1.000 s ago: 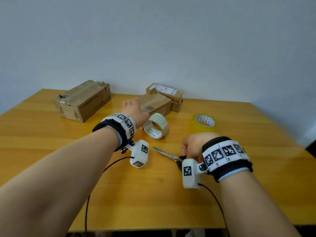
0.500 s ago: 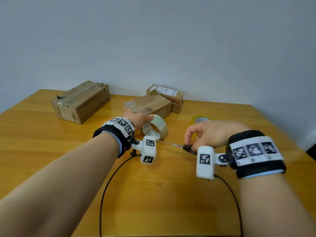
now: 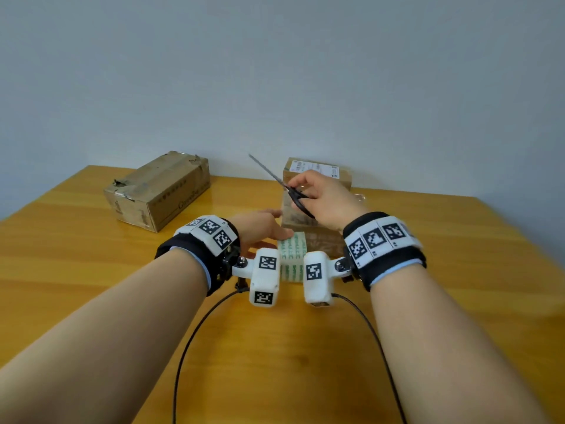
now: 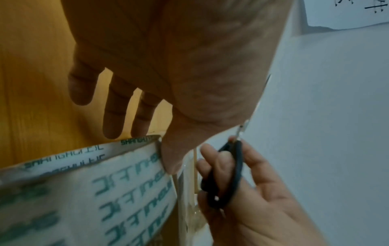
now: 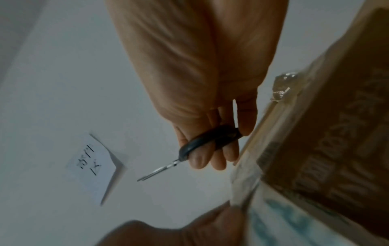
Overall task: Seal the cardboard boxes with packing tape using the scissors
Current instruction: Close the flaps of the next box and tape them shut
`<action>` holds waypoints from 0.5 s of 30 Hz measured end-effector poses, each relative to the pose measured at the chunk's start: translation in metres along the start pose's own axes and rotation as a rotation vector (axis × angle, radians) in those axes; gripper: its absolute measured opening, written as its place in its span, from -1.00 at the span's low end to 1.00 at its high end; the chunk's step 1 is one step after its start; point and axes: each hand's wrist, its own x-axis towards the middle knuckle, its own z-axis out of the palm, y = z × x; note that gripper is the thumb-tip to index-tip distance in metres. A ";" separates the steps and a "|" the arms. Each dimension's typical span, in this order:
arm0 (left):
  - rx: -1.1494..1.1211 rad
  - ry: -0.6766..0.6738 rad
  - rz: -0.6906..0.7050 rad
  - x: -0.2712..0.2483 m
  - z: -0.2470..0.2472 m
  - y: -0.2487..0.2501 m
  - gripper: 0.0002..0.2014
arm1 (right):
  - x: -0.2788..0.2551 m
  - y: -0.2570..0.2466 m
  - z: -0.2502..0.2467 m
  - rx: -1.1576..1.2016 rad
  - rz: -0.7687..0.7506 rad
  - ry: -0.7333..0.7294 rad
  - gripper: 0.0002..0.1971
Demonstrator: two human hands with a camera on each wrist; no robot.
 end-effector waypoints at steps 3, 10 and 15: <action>-0.100 0.005 -0.059 0.002 0.003 -0.003 -0.82 | 0.011 0.014 0.010 -0.034 0.045 -0.024 -0.72; -0.168 0.024 -0.053 0.002 0.016 -0.010 -0.85 | 0.016 0.028 0.017 0.064 0.073 -0.007 -0.70; -0.148 0.007 -0.075 -0.011 0.012 -0.010 -0.83 | 0.014 0.030 0.020 0.112 0.082 -0.011 -0.59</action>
